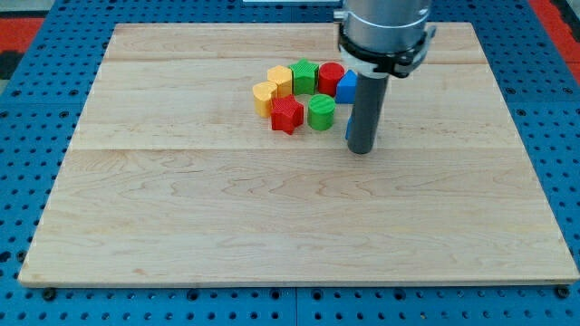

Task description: Move the blue cube below the blue triangle

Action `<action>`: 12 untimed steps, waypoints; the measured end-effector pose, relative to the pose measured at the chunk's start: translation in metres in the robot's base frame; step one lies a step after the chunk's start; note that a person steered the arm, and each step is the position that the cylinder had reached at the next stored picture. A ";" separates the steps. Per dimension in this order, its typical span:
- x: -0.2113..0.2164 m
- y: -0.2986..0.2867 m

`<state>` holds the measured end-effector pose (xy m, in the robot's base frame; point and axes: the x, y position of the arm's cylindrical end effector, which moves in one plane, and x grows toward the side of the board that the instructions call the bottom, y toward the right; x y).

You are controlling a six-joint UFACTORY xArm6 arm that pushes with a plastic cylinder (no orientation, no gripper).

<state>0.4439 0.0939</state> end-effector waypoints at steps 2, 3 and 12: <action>0.000 0.032; 0.000 0.032; -0.008 -0.007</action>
<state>0.4358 0.0870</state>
